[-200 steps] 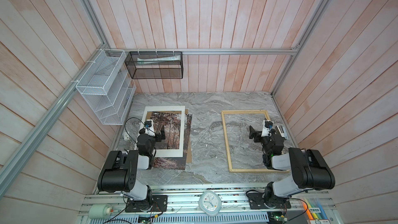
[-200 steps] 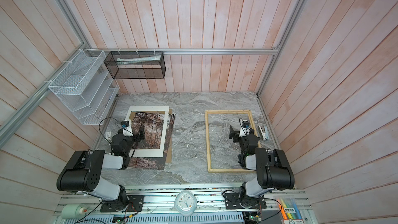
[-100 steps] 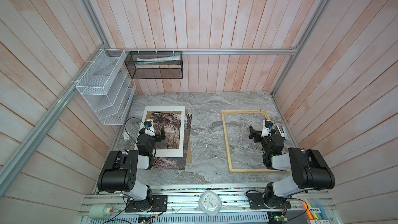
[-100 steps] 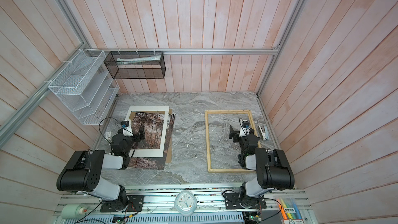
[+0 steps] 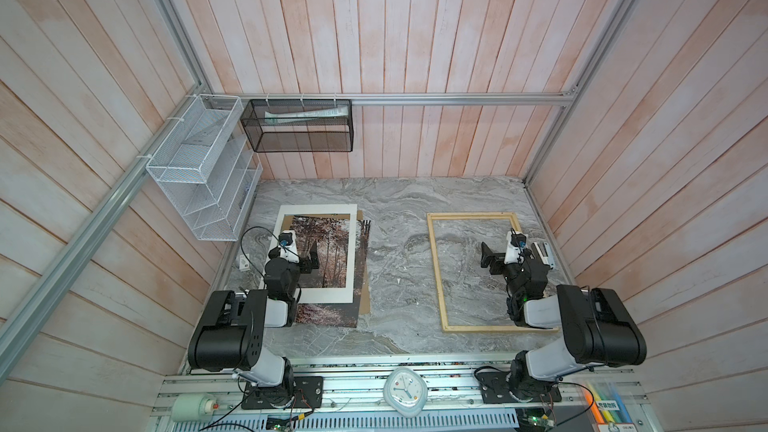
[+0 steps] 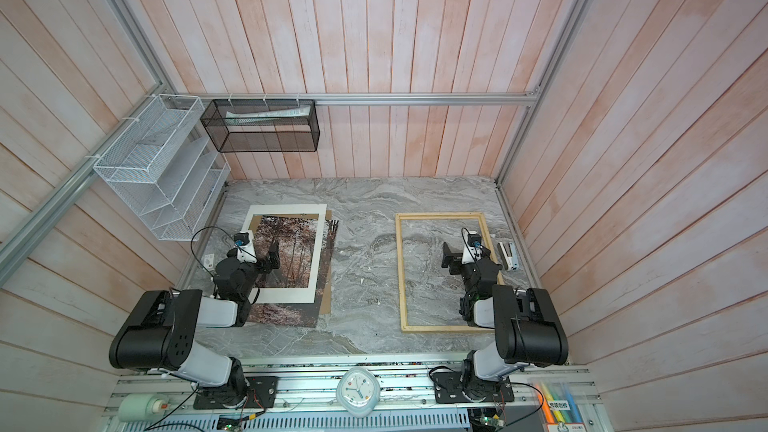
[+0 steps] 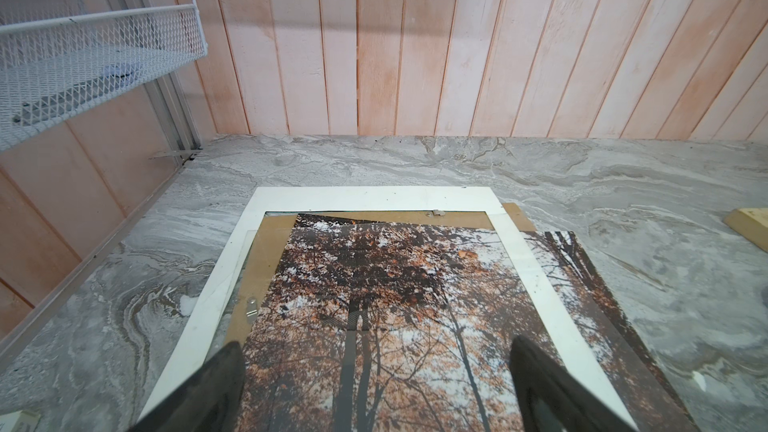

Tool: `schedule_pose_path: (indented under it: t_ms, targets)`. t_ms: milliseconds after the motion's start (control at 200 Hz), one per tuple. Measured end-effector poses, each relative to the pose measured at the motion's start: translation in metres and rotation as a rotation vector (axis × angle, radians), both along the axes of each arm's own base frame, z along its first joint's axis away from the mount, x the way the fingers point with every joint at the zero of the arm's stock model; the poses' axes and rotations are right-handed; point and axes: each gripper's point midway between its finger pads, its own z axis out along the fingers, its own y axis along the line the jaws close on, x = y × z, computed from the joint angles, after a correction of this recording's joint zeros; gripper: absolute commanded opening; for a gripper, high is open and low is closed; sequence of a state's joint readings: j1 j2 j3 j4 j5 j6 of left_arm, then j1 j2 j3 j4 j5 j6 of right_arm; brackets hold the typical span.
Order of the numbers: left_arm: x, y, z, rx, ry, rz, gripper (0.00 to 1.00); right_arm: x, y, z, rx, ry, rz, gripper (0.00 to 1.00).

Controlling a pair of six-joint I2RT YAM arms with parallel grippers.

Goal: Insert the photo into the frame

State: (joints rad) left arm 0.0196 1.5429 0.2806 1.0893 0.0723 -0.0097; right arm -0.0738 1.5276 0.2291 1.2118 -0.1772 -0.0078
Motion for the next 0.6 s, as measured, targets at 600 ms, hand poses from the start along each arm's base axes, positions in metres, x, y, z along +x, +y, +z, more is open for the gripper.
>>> schedule_pose_path:
  t_ms: [600]
  targets:
    - [0.032, -0.037, 0.189, -0.144, -0.119, -0.016, 1.00, 0.036, 0.016, 0.208, 0.002, -0.210, -0.099, 0.98]
